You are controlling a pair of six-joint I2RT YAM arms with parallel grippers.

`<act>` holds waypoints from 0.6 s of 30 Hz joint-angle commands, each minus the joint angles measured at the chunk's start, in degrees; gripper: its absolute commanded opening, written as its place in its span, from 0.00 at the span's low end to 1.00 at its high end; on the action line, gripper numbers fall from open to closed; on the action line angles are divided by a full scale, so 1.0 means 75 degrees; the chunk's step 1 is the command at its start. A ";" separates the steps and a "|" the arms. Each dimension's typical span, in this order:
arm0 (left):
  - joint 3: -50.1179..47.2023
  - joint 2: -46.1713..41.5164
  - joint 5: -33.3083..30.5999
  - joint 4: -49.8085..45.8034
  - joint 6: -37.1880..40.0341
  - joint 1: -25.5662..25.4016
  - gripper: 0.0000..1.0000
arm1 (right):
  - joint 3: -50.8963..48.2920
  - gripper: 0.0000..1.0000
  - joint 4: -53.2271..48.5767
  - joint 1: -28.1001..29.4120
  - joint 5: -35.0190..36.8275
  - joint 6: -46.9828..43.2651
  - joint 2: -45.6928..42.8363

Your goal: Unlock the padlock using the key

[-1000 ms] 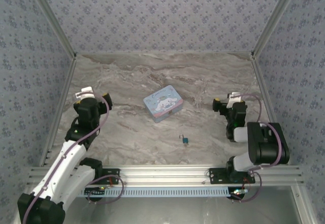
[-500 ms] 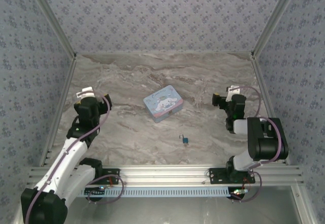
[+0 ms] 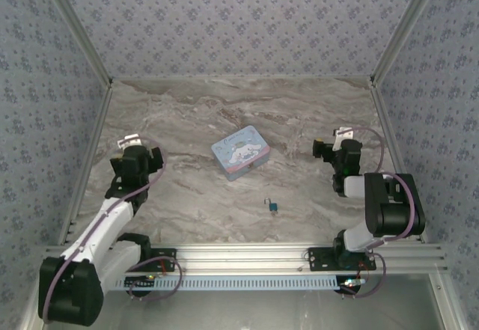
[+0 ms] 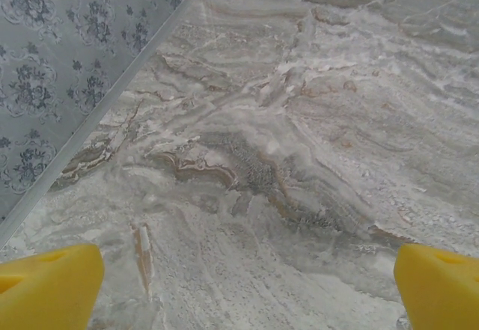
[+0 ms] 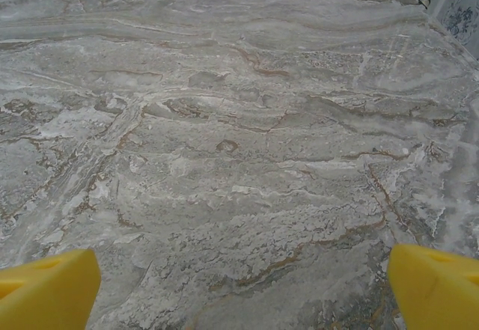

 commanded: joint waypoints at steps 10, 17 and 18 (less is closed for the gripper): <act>-0.0884 0.1751 0.0266 0.4021 0.1149 0.0328 0.99 | 0.0057 1.00 -0.0010 0.0045 0.0112 -0.0132 0.0063; -0.1059 0.2715 0.1495 0.5914 0.1722 0.0602 0.99 | 0.0058 1.00 -0.0021 0.0044 0.0105 -0.0136 0.0054; -0.1078 0.2844 0.1622 0.6144 0.1803 0.0623 0.99 | 0.0064 1.00 -0.0020 0.0053 0.0112 -0.0129 0.0057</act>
